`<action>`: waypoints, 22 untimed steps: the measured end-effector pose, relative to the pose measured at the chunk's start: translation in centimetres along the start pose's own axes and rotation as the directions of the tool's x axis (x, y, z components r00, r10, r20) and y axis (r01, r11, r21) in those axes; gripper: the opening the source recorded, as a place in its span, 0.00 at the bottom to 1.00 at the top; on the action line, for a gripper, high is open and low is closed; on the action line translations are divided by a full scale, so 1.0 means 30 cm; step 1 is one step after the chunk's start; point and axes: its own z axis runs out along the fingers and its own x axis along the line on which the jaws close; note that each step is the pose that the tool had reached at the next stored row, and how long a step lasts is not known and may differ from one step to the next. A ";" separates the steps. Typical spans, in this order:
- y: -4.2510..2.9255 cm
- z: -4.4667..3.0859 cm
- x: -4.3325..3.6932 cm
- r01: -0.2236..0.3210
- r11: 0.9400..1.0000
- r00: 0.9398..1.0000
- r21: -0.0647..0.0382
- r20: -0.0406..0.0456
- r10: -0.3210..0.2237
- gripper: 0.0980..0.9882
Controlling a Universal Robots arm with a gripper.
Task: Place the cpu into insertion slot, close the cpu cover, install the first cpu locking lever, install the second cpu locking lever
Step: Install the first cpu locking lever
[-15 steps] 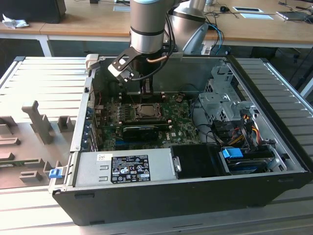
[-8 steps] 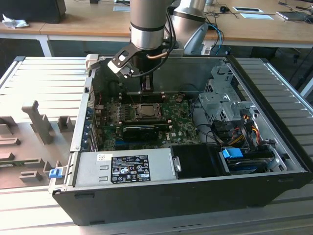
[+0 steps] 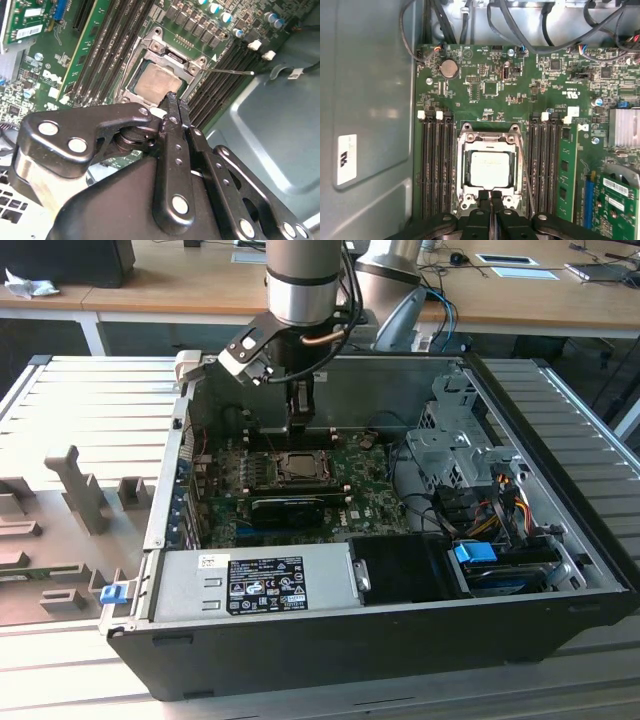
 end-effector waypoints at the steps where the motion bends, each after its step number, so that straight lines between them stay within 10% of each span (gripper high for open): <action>1: 0.000 -0.006 0.000 0.000 1.000 1.000 0.000 0.000 0.000 0.06; 5: 0.000 -0.009 0.000 0.049 0.999 0.999 0.002 0.000 -0.049 0.06; 13: -0.004 -0.003 0.000 0.209 0.978 0.978 0.009 -0.002 -0.209 0.06; 22: -0.004 -0.003 0.000 0.421 0.907 0.907 0.018 -0.007 -0.421 0.06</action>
